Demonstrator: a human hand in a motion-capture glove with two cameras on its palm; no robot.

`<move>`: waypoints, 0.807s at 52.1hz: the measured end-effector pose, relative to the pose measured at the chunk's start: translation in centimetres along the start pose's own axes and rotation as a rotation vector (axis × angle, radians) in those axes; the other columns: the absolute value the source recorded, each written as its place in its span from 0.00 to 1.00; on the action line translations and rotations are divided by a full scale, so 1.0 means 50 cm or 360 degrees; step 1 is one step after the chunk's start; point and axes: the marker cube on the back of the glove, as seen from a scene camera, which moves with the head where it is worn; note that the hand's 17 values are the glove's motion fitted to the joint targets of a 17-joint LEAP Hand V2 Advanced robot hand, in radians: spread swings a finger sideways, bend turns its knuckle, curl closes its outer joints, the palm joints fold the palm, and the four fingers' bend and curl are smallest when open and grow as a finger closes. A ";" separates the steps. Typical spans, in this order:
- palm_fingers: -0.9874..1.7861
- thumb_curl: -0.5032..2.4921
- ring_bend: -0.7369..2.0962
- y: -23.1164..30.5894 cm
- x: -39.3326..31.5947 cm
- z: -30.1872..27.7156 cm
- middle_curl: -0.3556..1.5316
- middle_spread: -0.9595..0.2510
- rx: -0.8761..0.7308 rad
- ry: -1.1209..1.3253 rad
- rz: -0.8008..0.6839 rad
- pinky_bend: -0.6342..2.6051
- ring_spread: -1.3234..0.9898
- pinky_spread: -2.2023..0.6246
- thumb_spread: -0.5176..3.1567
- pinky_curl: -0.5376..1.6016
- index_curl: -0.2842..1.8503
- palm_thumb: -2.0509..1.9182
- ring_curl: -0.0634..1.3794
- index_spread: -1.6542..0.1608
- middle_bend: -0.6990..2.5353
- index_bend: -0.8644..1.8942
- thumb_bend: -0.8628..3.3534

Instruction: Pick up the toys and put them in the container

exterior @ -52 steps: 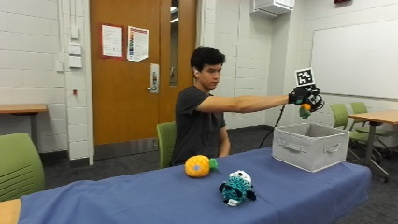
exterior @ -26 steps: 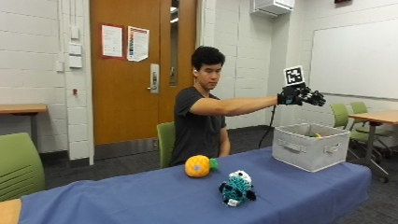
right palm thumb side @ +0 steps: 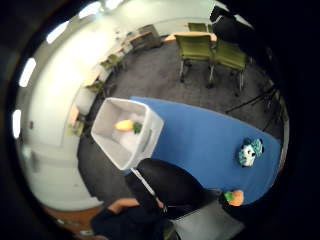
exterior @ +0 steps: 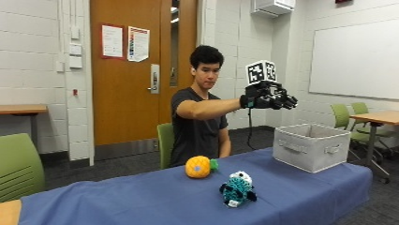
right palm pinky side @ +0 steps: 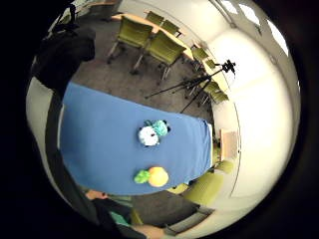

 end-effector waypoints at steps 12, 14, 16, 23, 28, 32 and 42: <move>0.37 0.24 0.56 0.028 0.216 0.113 0.42 0.65 -0.0136 0.0059 0.0352 0.50 0.43 0.73 0.39 0.41 0.39 0.49 0.23 0.72 0.38 0.39 0.18; 0.37 0.24 0.55 0.034 0.236 0.137 0.42 0.65 -0.0160 0.0056 0.0364 0.49 0.43 0.74 0.39 0.41 0.39 0.49 0.23 0.72 0.38 0.39 0.18; 0.36 0.24 0.55 0.041 0.256 0.165 0.42 0.66 -0.0186 0.0055 0.0375 0.49 0.43 0.74 0.39 0.41 0.39 0.49 0.22 0.72 0.37 0.39 0.18; 0.36 0.24 0.53 0.075 0.315 0.284 0.41 0.67 -0.0305 0.0029 0.0443 0.49 0.45 0.75 0.38 0.41 0.39 0.49 0.21 0.72 0.35 0.38 0.18; 0.35 0.24 0.51 0.106 0.344 0.365 0.40 0.67 -0.0430 -0.0010 0.0501 0.49 0.45 0.76 0.38 0.41 0.38 0.49 0.20 0.72 0.34 0.38 0.18; 0.31 0.23 0.50 0.128 0.364 0.416 0.40 0.67 -0.0504 -0.0010 0.0534 0.49 0.46 0.77 0.38 0.41 0.37 0.48 0.20 0.72 0.33 0.36 0.18; 0.30 0.23 0.46 0.173 0.376 0.497 0.39 0.67 -0.0677 -0.0089 0.0565 0.48 0.48 0.78 0.37 0.41 0.33 0.48 0.18 0.73 0.30 0.35 0.18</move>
